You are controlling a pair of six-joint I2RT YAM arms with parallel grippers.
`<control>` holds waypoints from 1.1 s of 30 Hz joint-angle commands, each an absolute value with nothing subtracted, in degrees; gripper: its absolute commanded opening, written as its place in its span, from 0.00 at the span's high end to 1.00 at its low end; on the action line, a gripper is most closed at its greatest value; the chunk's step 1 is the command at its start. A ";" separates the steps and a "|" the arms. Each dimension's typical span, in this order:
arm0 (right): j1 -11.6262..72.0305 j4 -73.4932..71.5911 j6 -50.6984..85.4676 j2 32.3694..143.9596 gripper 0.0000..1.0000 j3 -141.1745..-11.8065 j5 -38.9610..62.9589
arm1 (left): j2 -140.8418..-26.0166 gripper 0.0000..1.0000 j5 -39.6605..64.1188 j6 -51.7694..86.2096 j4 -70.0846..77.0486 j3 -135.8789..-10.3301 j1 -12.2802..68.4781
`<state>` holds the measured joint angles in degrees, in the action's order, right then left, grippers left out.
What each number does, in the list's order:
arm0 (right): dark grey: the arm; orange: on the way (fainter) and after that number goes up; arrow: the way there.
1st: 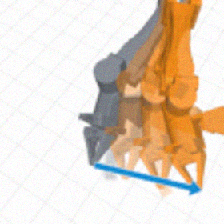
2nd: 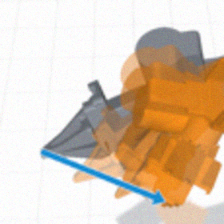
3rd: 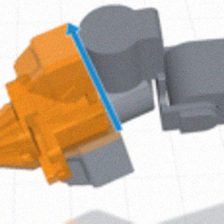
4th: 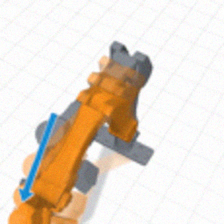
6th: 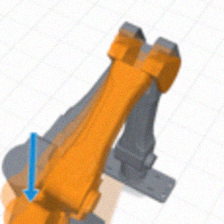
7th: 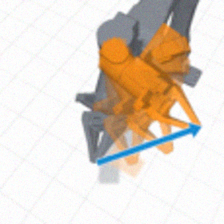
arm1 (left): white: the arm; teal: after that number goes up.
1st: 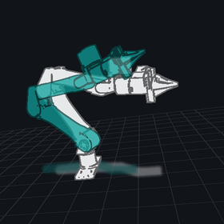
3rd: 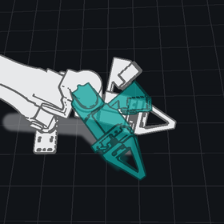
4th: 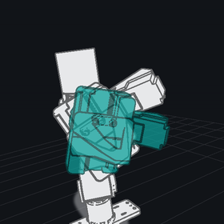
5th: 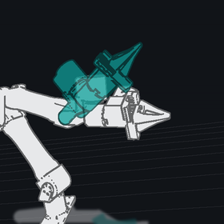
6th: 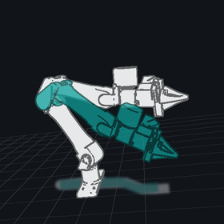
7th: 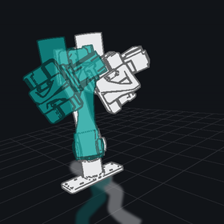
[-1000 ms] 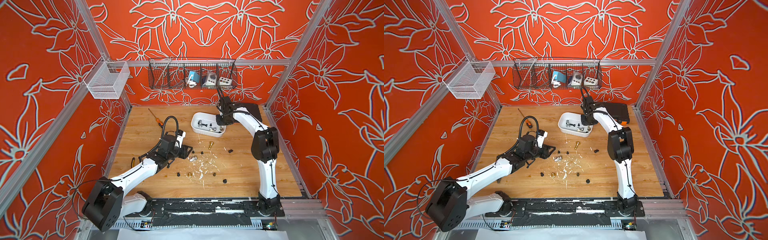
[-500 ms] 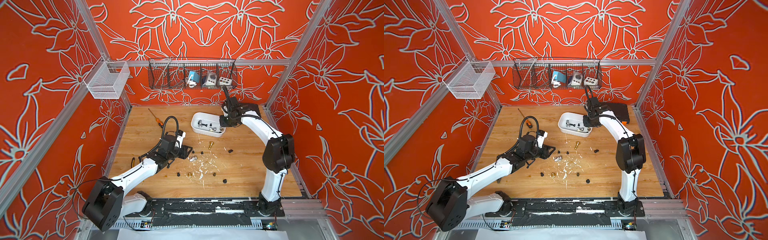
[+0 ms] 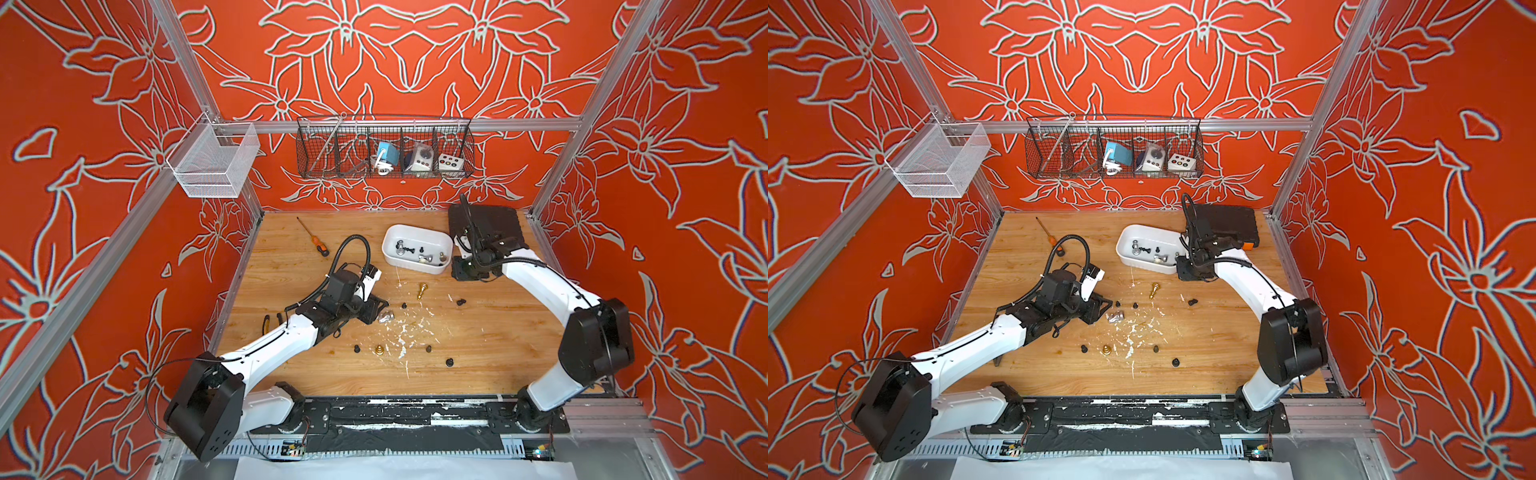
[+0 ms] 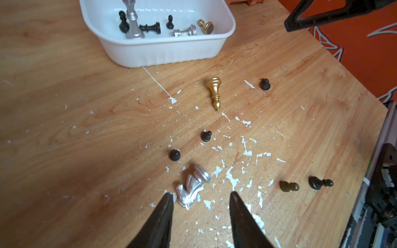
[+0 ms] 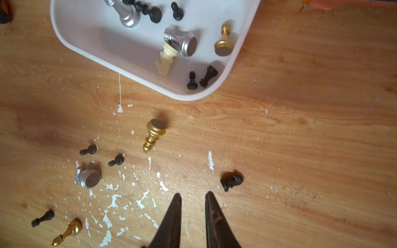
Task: Put the chess pieces into the storage box
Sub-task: Pick up the chess piece at the center of the board.
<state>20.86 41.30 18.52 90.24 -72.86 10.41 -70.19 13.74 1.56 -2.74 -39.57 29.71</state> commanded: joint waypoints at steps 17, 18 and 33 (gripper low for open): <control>19.60 39.56 19.51 78.16 0.75 -58.76 9.32 | -82.42 0.55 4.23 -12.29 -10.99 -45.75 37.31; 19.52 39.46 19.59 78.18 0.75 -58.63 9.40 | -82.93 0.55 4.01 -12.38 -11.06 -45.92 37.57; 18.90 39.46 19.73 77.85 0.75 -57.83 9.59 | -91.91 0.57 -0.09 -12.66 -13.56 -50.14 40.10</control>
